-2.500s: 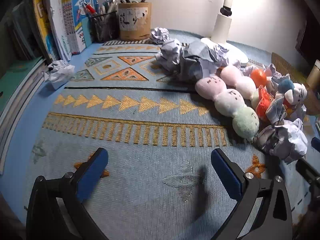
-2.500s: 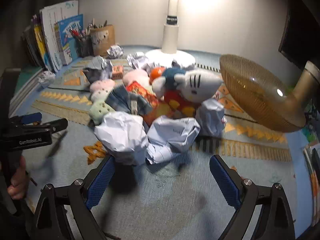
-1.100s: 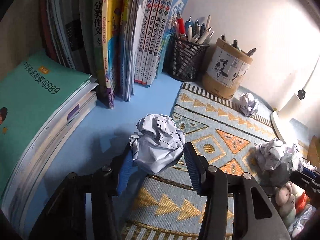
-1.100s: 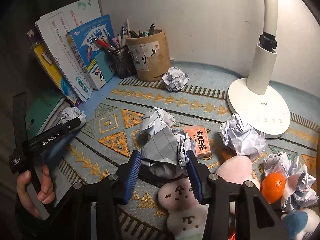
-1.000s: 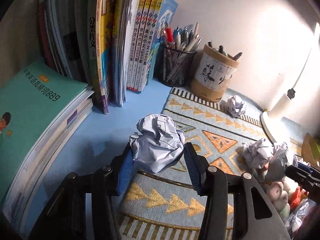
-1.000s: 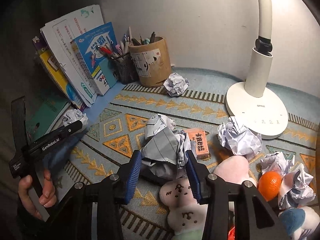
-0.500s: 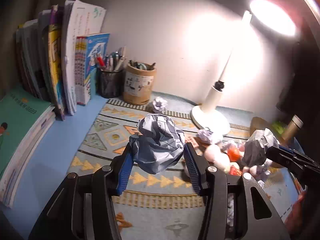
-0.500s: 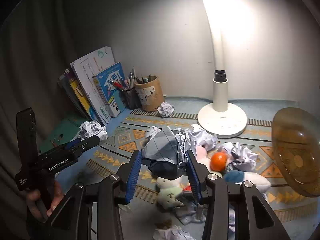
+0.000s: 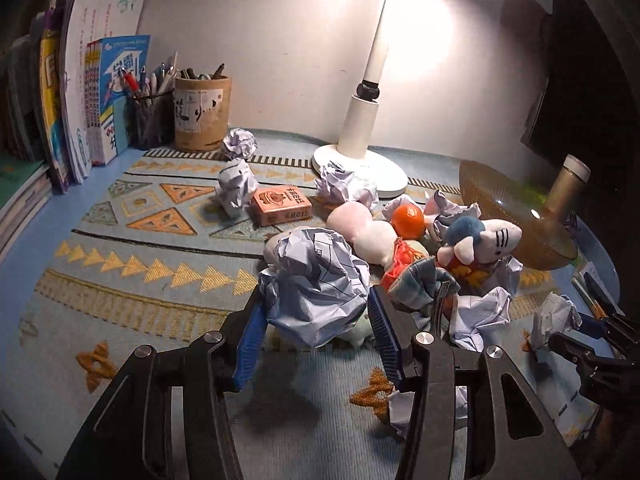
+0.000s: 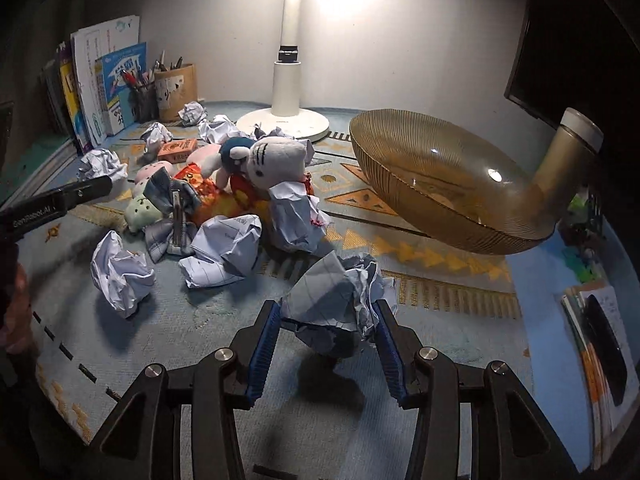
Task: Organize objects
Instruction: 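Carry both held paper balls over to the amber glass bowl, then open both tools to drop the paper balls into the bowl, then move both open tools back toward the toy and paper pile, then grasp another crumpled paper ball with each tool, then carry both paper balls to the amber bowl and open both tools, then move both open tools back toward the pile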
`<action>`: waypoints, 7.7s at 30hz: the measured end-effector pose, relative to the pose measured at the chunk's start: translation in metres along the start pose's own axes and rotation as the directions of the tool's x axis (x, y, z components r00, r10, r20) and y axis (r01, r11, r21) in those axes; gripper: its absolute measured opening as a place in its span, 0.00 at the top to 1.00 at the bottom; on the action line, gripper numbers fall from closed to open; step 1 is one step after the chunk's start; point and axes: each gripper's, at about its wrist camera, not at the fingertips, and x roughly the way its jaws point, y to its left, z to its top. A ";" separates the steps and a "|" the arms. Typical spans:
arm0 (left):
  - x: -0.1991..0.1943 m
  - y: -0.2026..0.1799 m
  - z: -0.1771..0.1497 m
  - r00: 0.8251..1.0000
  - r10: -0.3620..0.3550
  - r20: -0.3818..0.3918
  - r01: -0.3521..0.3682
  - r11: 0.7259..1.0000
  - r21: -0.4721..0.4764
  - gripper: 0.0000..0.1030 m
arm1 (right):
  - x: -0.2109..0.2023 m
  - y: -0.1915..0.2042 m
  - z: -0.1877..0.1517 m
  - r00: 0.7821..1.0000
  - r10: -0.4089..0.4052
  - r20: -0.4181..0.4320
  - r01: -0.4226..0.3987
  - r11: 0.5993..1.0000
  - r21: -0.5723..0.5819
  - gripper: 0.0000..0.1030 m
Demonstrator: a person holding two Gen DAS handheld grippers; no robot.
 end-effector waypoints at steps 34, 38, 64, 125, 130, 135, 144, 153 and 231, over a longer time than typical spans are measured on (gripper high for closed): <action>-0.035 -0.068 0.052 0.996 -0.086 -0.012 0.087 0.985 0.151 0.54 | -0.041 -0.059 0.006 0.990 0.132 0.050 -0.140 0.965 0.222 0.55; -0.017 -0.120 0.094 0.961 -0.261 -0.087 0.273 0.945 0.179 0.54 | -0.052 -0.097 0.054 0.991 0.029 0.133 -0.066 0.955 0.288 0.55; 0.038 -0.199 0.128 0.934 -0.330 -0.139 0.354 0.909 0.219 0.12 | -0.021 -0.158 0.078 0.994 -0.062 0.095 0.014 0.902 0.432 0.34; -0.016 0.011 -0.019 0.999 -0.005 -0.052 0.006 1.000 0.025 0.01 | 0.029 -0.012 0.032 0.982 0.178 -0.063 -0.152 0.943 0.295 0.19; -0.019 -0.021 -0.041 0.986 -0.096 -0.139 0.108 0.991 0.082 0.01 | 0.034 0.011 0.043 0.970 0.234 -0.065 -0.213 0.949 0.234 0.29; -0.020 -0.036 -0.051 0.973 -0.150 -0.177 0.162 0.985 0.056 0.01 | 0.048 0.024 0.050 0.967 0.238 -0.088 -0.218 0.956 0.195 0.33; -0.003 -0.064 -0.055 0.964 -0.160 -0.212 0.183 0.979 0.092 0.01 | 0.078 0.026 0.050 0.939 0.308 -0.152 -0.267 0.933 0.243 0.54; 0.004 -0.055 -0.051 0.963 -0.153 -0.220 0.171 0.983 0.064 0.42 | 0.037 0.008 0.027 0.954 0.279 -0.113 -0.243 0.936 0.254 0.75; -0.018 -0.126 0.091 0.976 -0.218 -0.009 0.216 0.963 0.162 0.04 | -0.027 -0.103 0.075 0.995 0.072 0.073 -0.095 0.915 0.392 0.37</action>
